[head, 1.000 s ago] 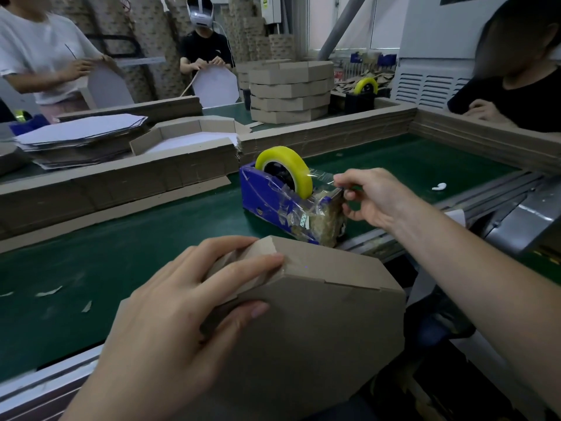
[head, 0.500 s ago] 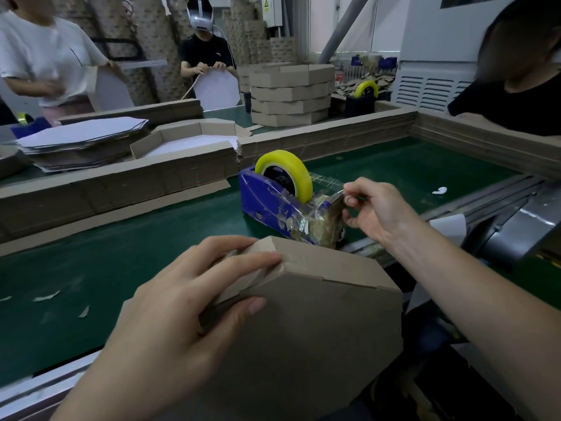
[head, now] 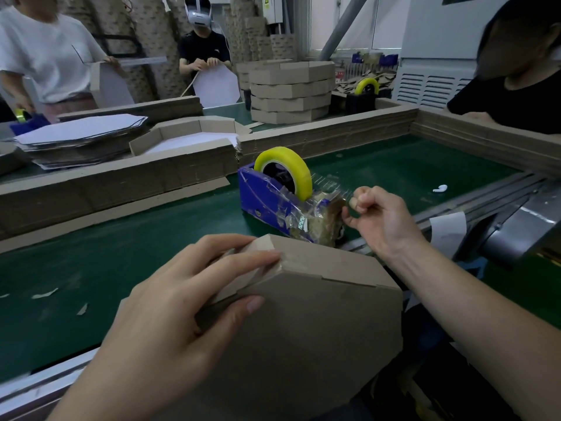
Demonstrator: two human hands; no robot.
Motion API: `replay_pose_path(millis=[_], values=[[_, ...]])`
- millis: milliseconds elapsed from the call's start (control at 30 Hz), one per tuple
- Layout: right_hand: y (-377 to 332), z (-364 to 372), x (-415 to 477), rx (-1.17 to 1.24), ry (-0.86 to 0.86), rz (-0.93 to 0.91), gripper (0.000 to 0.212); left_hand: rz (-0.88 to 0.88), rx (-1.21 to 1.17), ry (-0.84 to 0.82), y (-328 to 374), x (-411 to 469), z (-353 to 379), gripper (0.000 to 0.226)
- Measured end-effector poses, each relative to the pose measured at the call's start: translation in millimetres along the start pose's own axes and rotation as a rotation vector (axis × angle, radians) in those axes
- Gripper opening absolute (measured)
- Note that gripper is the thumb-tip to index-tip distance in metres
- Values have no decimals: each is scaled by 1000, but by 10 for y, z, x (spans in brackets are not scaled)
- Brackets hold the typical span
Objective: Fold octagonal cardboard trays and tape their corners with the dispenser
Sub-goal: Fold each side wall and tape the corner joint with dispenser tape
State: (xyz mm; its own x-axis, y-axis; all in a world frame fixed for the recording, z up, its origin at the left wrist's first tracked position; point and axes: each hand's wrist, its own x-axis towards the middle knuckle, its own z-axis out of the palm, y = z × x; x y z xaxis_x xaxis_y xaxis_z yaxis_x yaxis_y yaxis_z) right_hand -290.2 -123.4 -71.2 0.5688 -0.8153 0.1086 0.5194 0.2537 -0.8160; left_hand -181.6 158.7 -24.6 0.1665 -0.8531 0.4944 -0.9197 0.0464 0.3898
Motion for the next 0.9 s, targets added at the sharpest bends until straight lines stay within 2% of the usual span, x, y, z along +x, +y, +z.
replay_pose_path(millis=[167, 300, 533, 700, 833, 900], values=[[71, -45, 14, -15, 7, -30, 33, 5, 10, 0, -5, 1, -4, 38], [110, -85, 20, -5, -31, -38, 27, 4, 12, 0, -4, -2, -7, 38], [162, -204, 24, -72, -14, -51, 39, 1, 3, 5, 14, -3, -12, 38], [125, -380, 28, -561, 35, -120, 36, -9, -35, 27, 12, -20, -17, 38], [-103, -443, -11, -1202, 90, -306, 13, -23, -36, 43, 13, -37, -23, 36], [-234, -389, -83, -1287, 67, -389, 11, -38, -40, 60, 19, -44, -22, 35]])
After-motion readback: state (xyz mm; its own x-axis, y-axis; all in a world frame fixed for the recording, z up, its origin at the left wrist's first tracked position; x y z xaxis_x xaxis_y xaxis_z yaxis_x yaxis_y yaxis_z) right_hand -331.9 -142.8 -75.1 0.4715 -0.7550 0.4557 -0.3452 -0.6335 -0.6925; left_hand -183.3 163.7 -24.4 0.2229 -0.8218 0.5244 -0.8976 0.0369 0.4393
